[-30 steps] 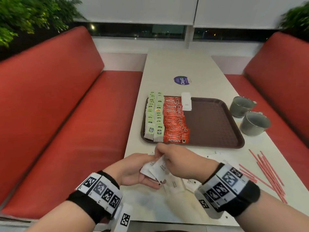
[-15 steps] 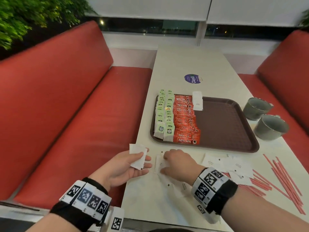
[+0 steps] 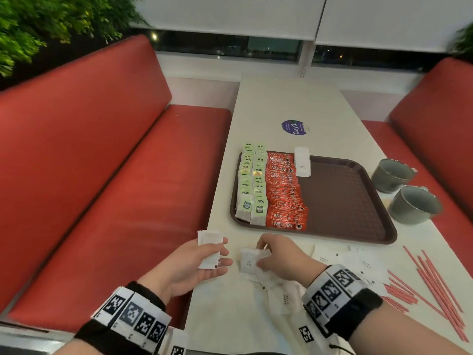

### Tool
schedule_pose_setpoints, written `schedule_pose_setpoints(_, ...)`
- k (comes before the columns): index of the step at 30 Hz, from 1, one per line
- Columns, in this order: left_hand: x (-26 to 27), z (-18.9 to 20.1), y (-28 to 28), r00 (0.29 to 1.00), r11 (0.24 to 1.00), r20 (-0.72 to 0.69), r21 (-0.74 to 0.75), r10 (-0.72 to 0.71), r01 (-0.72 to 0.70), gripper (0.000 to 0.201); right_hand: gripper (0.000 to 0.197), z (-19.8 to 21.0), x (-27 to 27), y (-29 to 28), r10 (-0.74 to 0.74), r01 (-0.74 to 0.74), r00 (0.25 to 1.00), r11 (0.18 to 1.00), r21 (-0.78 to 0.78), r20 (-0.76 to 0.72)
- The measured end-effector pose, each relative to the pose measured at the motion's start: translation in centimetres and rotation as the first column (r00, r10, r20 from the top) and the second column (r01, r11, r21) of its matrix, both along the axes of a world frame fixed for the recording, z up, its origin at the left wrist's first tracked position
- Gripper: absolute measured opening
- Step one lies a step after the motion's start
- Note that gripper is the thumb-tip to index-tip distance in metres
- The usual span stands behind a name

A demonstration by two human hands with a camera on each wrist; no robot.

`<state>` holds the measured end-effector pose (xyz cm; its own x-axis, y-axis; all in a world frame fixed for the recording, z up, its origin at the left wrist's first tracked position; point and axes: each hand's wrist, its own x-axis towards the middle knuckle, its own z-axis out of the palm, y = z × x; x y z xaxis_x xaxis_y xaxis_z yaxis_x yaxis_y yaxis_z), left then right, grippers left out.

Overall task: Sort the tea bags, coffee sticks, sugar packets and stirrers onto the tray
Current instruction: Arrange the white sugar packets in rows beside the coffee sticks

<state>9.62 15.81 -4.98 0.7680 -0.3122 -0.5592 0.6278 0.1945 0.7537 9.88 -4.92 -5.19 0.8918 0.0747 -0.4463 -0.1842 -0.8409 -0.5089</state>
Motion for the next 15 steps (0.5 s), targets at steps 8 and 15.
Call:
schedule_pose_setpoints(8, 0.6, 0.3, -3.1, 0.978, 0.977, 0.103, 0.13, -0.182, 0.168, 0.023, 0.014, 2.5, -0.7, -4.0, -0.251, 0.297, 0.955, 0.827, 0.478, -0.16)
schedule_pose_setpoints(15, 1.0, 2.6, -6.7, 0.916, 0.935, 0.19, 0.062, -0.354, 0.349, 0.028, 0.016, 4.7, -1.4, -6.6, -0.247, 0.334, 0.942, 0.624, 0.707, -0.228)
